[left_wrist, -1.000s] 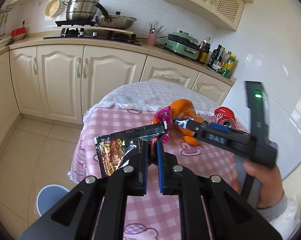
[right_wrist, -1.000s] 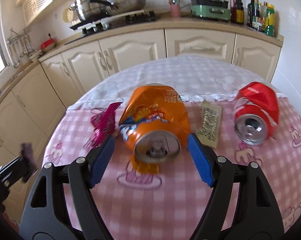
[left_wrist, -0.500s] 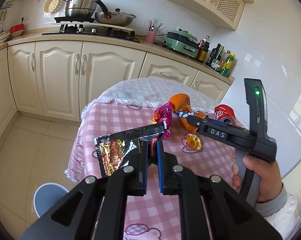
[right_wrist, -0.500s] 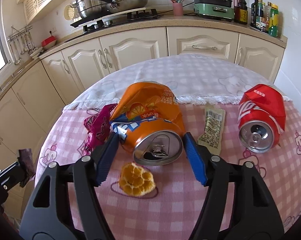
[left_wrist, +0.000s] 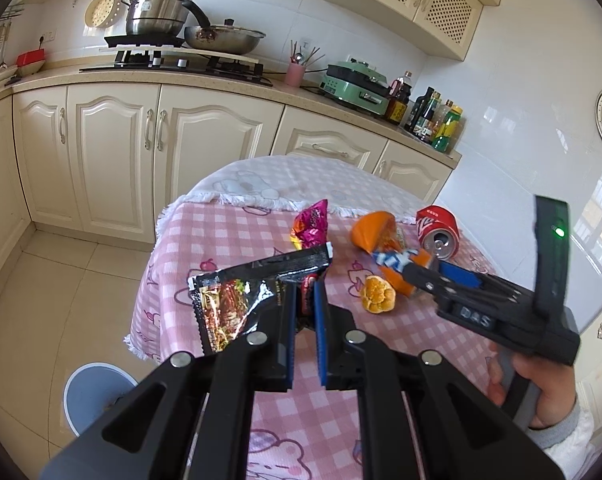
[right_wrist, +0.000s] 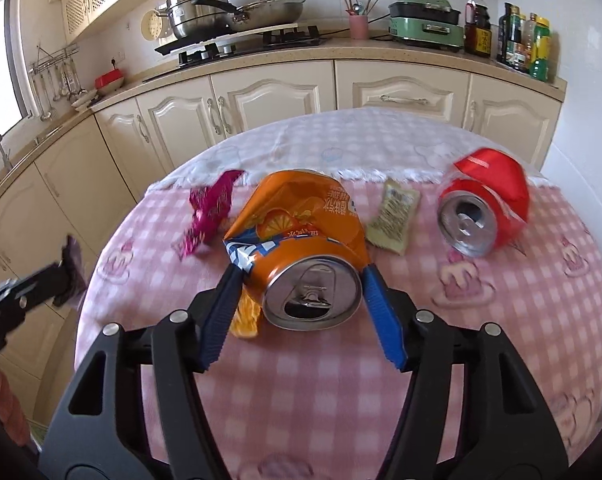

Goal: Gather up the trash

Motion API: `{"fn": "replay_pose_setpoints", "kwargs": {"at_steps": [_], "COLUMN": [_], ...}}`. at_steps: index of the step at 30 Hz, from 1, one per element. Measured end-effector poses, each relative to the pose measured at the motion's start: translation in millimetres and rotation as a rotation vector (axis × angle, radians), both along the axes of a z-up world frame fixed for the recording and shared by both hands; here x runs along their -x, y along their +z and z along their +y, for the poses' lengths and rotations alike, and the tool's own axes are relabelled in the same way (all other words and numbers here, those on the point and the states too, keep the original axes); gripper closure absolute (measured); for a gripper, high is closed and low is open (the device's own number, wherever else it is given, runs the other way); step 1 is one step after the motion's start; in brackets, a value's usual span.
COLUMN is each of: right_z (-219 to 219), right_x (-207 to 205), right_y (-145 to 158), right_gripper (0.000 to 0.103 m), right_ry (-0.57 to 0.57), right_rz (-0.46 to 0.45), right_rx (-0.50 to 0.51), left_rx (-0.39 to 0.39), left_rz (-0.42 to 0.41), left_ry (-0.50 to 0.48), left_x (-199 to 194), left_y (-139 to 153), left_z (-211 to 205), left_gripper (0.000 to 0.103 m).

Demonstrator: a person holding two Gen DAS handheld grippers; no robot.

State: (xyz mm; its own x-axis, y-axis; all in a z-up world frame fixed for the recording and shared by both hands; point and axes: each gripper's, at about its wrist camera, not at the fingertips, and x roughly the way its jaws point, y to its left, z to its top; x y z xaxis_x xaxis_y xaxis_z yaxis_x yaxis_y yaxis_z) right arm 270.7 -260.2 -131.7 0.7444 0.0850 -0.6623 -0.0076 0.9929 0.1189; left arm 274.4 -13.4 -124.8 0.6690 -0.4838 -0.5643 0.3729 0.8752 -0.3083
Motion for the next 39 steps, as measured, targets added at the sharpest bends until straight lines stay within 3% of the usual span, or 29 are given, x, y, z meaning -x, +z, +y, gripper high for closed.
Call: {"fn": "replay_pose_setpoints", "kwargs": {"at_steps": [4,7,9,13,18,23,28,29,30,33,39], "right_z": [0,8,8,-25,-49,-41,-25,-20,-17,4,20], "right_x": [13,14,8,-10,-39,-45,-38,-34,-31,-22,-14], "right_y": [3,9,12,12,-10,-15,-7,-2,2,13,13], "right_gripper": [0.041,0.035,0.034,0.034,0.034,0.037,0.063,0.068,0.08,0.093,0.093], "right_ry": [-0.01,-0.027,-0.008,-0.05,-0.046,-0.002,0.035,0.044,0.047,0.074,0.144], "right_rz": [-0.002,-0.03,-0.03,0.001,0.128,0.158,0.12,0.097,0.083,0.05,0.078], "right_rx": [0.037,0.11,0.099,-0.09,-0.264,-0.309,-0.257,-0.229,-0.207,-0.086,-0.086], "left_rx": [0.003,0.006,0.003,0.003,0.013,0.016,0.02,0.021,0.023,0.029,0.033], "left_rz": [-0.003,-0.002,-0.006,-0.015,-0.014,-0.01,-0.01,-0.009,-0.008,-0.007,-0.001], "left_ry": [-0.008,-0.012,-0.015,-0.013,-0.006,-0.012,-0.019,-0.019,-0.02,-0.022,-0.027], "left_x": [6,9,13,19,18,14,13,12,12,12,15], "left_y": [1,1,2,4,5,5,4,4,3,2,-1], "left_z": [-2,-5,-6,-2,-1,-7,-10,-10,-9,-8,-5], "left_gripper": [0.095,0.095,0.095,0.095,0.095,0.095,0.095,0.095,0.095,0.095,0.095]}}
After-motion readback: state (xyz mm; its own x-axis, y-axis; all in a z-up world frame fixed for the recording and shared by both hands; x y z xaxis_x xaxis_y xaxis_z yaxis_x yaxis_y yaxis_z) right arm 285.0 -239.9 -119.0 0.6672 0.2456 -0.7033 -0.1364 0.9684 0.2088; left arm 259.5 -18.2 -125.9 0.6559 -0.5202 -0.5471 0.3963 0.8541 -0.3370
